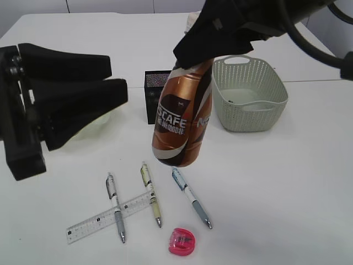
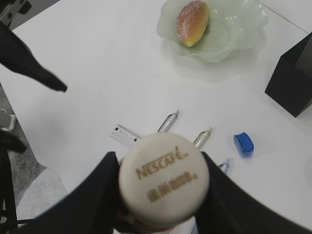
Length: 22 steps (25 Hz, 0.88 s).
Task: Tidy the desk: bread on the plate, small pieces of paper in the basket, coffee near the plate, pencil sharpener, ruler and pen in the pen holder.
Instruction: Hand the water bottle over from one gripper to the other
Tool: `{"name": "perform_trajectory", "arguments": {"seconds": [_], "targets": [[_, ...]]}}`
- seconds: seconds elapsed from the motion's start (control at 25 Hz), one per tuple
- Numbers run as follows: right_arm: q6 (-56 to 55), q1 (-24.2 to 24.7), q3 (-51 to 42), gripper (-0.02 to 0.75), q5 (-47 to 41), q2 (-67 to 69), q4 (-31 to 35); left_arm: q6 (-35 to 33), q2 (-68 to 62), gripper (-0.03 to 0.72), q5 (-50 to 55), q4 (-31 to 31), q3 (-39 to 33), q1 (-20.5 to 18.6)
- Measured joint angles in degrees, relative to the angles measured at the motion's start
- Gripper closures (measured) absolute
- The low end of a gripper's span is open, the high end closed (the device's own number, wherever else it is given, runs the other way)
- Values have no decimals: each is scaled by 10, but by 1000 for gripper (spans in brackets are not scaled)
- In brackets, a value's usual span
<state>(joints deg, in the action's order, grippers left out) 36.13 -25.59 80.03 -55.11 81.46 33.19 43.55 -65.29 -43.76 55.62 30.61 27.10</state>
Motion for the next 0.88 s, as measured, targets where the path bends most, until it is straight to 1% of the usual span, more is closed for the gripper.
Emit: {"name": "perform_trajectory", "arguments": {"seconds": [0.04, 0.2, 0.32, 0.36, 0.52, 0.64, 0.76, 0.88], "targets": [[2, 0, 0, 427, 0, 0, 0, 5, 0, 326, -3, 17, 0, 0], [8, 0, 0, 427, 0, 0, 0, 11, 0, 309, -7, 37, 0, 0], [22, 0, 0, 427, 0, 1, 0, 33, 0, 260, -9, 53, 0, 0], [25, 0, 0, 427, -1, 1, 0, 44, 0, 230, -9, 57, 0, 0], [35, 0, 0, 427, -2, 1, 2, 79, -15, 148, -9, 61, 0, 0], [66, 0, 0, 427, -7, 1, 29, 105, -32, 106, -7, 67, 3, 0], [93, 0, 0, 427, -12, 1, 62, 118, -38, 90, -6, 78, 14, 0], [108, 0, 0, 427, -18, 1, 71, 130, -38, 89, -6, 80, 22, 0]]}}
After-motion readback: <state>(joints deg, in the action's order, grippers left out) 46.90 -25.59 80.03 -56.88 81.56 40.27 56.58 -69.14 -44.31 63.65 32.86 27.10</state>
